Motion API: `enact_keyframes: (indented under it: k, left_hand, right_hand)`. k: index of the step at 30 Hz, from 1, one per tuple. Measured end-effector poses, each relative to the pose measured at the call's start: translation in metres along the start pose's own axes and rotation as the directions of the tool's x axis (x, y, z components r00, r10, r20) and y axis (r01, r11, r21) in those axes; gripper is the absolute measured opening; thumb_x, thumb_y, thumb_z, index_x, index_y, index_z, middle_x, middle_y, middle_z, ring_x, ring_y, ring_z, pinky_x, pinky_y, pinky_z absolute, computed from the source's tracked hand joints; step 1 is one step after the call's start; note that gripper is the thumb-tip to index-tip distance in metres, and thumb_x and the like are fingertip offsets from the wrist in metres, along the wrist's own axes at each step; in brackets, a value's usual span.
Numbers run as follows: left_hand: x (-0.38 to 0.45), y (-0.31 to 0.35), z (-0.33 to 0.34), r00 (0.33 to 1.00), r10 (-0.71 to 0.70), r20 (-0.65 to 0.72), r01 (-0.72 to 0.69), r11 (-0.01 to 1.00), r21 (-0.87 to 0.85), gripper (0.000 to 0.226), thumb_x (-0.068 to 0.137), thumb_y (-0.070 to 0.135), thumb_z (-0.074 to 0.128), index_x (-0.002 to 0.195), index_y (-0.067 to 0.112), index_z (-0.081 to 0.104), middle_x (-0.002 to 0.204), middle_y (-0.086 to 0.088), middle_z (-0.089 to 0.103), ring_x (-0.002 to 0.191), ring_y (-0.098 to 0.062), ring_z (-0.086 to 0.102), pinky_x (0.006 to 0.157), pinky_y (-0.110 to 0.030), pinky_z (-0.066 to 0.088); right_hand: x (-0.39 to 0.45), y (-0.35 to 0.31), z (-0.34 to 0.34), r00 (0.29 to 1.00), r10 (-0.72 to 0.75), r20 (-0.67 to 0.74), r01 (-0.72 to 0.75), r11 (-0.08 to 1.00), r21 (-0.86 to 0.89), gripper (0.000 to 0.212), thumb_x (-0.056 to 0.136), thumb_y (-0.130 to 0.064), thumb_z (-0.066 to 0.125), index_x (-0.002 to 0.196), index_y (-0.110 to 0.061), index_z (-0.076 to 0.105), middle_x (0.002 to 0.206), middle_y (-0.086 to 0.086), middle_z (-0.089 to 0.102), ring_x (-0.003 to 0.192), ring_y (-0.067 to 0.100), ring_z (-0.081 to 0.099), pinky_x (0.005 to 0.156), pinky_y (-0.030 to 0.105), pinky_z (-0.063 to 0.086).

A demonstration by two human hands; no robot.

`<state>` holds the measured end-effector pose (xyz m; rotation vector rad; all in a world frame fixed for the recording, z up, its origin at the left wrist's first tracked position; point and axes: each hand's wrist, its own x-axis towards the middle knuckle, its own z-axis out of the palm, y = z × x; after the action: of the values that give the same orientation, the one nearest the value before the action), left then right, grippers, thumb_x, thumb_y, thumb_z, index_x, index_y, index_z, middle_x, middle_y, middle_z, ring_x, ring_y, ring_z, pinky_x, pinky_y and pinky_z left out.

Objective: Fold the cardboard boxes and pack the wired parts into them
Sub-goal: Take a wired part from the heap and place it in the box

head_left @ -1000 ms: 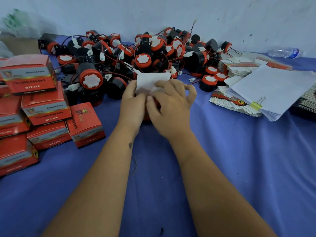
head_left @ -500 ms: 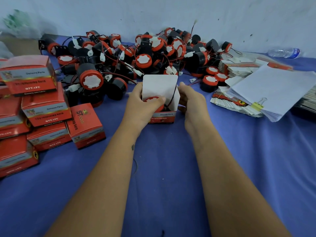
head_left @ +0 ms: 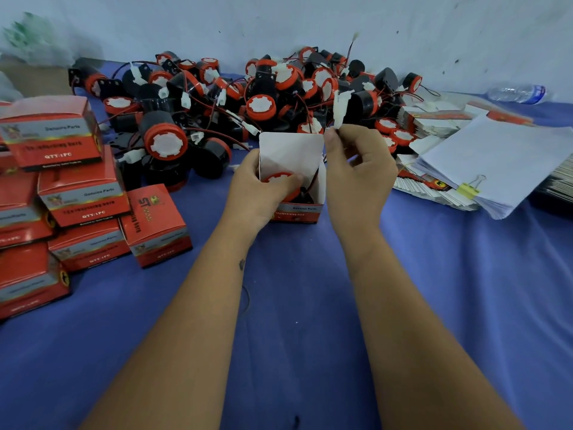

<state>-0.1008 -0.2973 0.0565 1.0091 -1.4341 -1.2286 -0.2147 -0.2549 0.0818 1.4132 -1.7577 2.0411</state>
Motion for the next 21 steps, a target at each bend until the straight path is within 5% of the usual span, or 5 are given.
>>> enact_keyframes:
  k: [7, 11, 13, 17, 21]
  left_hand:
    - [0.000, 0.001, -0.001, 1.000, -0.001, -0.006, 0.001, 0.998, -0.057, 0.048, 0.080, 0.018, 0.079, 0.124, 0.016, 0.059, 0.114, -0.002, 0.070, 0.104, -0.018, 0.067, 0.088, -0.037, 0.057]
    - [0.005, -0.003, 0.001, 0.999, 0.039, -0.035, -0.036, 0.998, 0.060, 0.017, 0.089, 0.009, 0.063, 0.104, 0.012, 0.056, 0.080, 0.009, 0.060, 0.063, 0.009, 0.057, 0.057, -0.010, 0.045]
    - [0.006, -0.003, 0.002, 0.999, 0.034, -0.016, -0.032, 0.993, 0.115, 0.011, 0.094, 0.000, 0.053, 0.091, 0.011, 0.051, 0.070, 0.006, 0.051, 0.051, 0.006, 0.050, 0.049, -0.009, 0.039]
    - [0.012, -0.010, 0.001, 0.997, 0.062, 0.037, -0.070, 0.955, 0.288, 0.038, 0.098, -0.007, 0.045, 0.079, 0.026, 0.046, 0.077, 0.010, 0.047, 0.069, -0.002, 0.048, 0.065, -0.012, 0.043]
    - [0.018, -0.008, 0.008, 0.994, 0.046, -0.101, -0.008, 0.938, 0.347, 0.026, 0.106, 0.010, 0.029, 0.124, 0.006, 0.047, 0.107, -0.005, 0.055, 0.109, -0.023, 0.052, 0.076, -0.024, 0.028]
  right_hand:
    - [-0.006, -0.003, 0.004, 0.831, -0.539, 0.136, 0.556, 0.797, -0.238, 0.009, 0.085, -0.002, 0.069, 0.077, 0.002, 0.071, 0.076, 0.014, 0.064, 0.069, 0.033, 0.057, 0.062, 0.041, 0.047]
    - [-0.011, -0.013, 0.007, 0.737, -0.613, 0.286, 0.676, 0.685, -0.271, 0.012, 0.081, 0.000, 0.067, 0.069, -0.001, 0.069, 0.070, 0.013, 0.063, 0.063, 0.032, 0.056, 0.057, 0.039, 0.045]
    - [-0.012, -0.018, 0.010, 0.709, -0.569, 0.417, 0.698, 0.649, -0.301, 0.011, 0.078, -0.001, 0.068, 0.068, -0.003, 0.068, 0.070, 0.012, 0.062, 0.065, 0.032, 0.057, 0.059, 0.037, 0.044]
    - [-0.012, -0.029, 0.013, 0.688, -0.493, 0.532, 0.703, 0.632, -0.324, 0.011, 0.067, 0.001, 0.076, 0.064, -0.004, 0.067, 0.064, 0.011, 0.059, 0.062, 0.032, 0.058, 0.054, 0.031, 0.039]
    - [-0.016, -0.033, 0.015, 0.718, -0.497, 0.488, 0.674, 0.670, -0.311, 0.012, 0.065, 0.005, 0.075, 0.064, -0.003, 0.066, 0.064, 0.012, 0.059, 0.060, 0.031, 0.058, 0.057, 0.028, 0.030]
